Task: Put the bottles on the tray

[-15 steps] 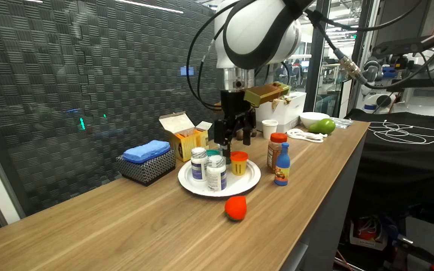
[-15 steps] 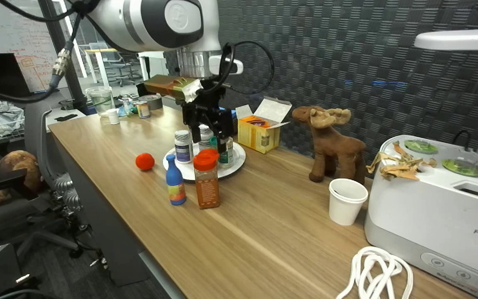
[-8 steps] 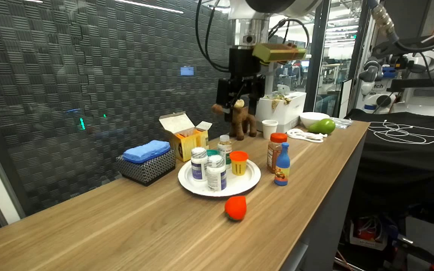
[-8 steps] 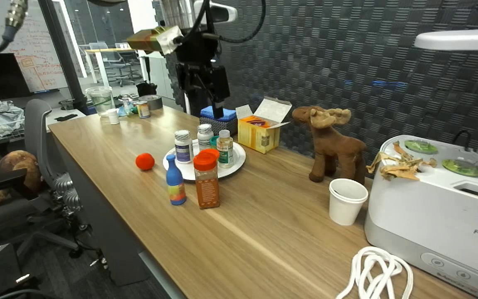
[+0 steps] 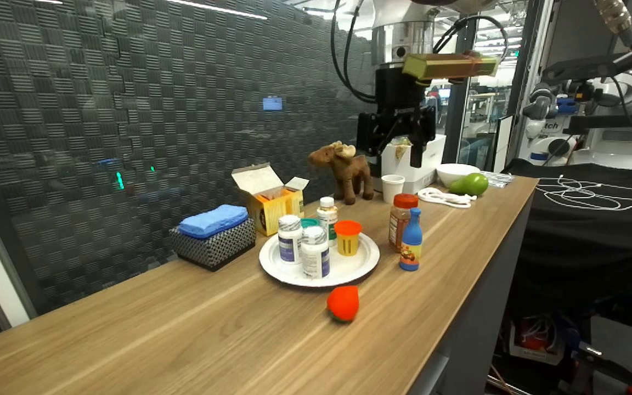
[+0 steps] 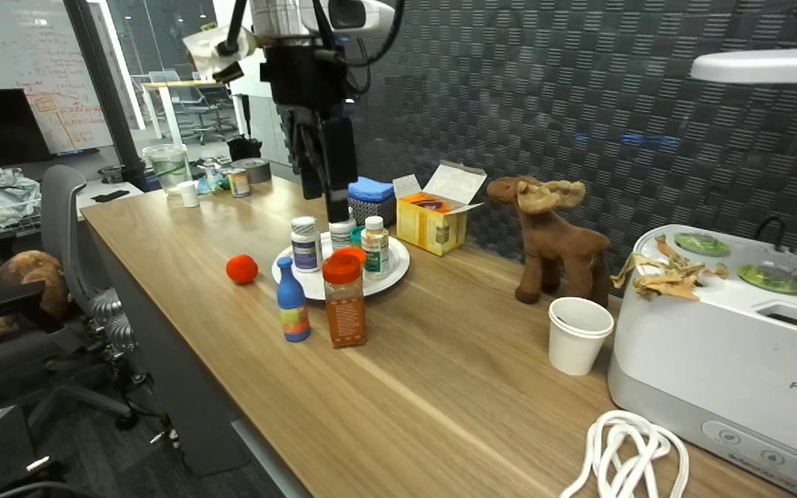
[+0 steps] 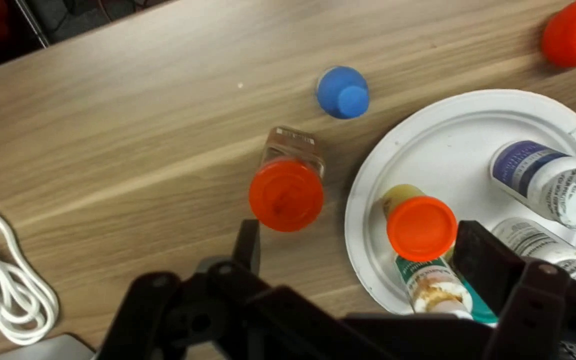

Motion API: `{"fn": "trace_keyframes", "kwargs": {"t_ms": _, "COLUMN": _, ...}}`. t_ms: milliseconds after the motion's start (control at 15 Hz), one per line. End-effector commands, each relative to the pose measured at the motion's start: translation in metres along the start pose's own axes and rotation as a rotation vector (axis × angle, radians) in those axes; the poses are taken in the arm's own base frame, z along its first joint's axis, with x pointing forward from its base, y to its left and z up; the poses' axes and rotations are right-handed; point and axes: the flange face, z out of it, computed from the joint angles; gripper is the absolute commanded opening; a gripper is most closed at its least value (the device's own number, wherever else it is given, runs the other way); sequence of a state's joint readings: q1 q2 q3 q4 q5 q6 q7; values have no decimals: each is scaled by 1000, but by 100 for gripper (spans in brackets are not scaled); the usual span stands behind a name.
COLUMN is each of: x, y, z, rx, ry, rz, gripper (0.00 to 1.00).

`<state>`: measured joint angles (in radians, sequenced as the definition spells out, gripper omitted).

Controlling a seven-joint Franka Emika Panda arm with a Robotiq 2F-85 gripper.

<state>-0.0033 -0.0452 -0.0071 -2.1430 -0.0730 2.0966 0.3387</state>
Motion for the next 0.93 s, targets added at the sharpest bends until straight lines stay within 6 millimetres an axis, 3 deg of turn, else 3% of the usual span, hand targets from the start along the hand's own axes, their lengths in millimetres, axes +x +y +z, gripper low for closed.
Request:
{"fn": "trace_keyframes", "kwargs": {"t_ms": 0, "x": -5, "y": 17, "z": 14, "rx": -12, "ry": -28, "rz": 62, "gripper": 100}}
{"fn": "trace_keyframes", "kwargs": {"t_ms": 467, "x": 4, "y": 38, "z": 47, "rx": -5, "ry": -82, "rz": 99, "gripper": 100}}
{"fn": "trace_keyframes", "kwargs": {"t_ms": 867, "x": 12, "y": 28, "z": 57, "rx": 25, "ry": -71, "rz": 71, "gripper": 100}}
